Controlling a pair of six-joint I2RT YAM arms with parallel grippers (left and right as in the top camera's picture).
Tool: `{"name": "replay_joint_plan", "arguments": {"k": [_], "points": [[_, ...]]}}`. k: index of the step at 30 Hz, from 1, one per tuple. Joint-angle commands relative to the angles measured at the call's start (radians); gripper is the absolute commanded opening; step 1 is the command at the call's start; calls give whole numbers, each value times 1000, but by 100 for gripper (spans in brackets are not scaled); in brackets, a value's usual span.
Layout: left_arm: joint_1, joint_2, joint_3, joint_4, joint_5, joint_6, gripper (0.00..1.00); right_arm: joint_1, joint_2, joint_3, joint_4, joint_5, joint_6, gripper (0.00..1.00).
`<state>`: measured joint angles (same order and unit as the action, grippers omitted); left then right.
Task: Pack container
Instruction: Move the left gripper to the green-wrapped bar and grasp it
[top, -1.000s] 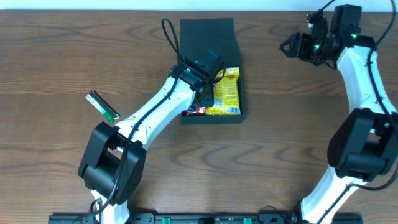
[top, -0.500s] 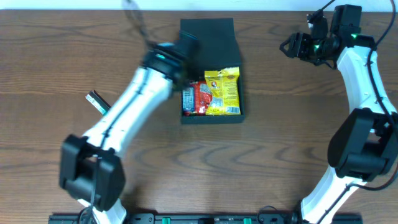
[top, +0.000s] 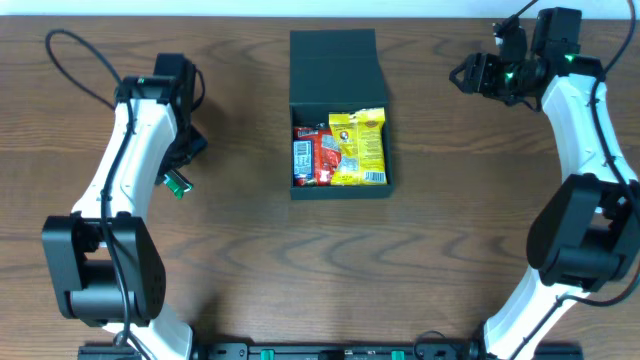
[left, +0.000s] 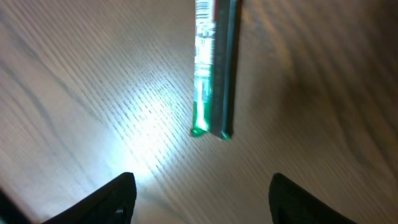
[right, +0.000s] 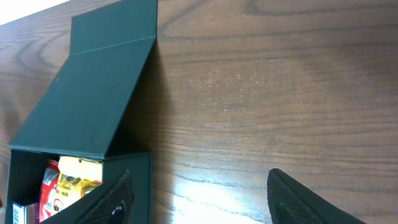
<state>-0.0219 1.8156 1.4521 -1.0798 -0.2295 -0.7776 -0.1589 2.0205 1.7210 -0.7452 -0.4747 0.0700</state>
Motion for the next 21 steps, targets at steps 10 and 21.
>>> {"name": "replay_joint_plan", "arguments": {"k": [10,21], "points": [[81,-11,-191,210,69,15,71,-4,-34,20,-8,-4,-33,69],[133,-10,-240,327,70,105,77,-3,-34,20,-10,-4,-43,70]]}}
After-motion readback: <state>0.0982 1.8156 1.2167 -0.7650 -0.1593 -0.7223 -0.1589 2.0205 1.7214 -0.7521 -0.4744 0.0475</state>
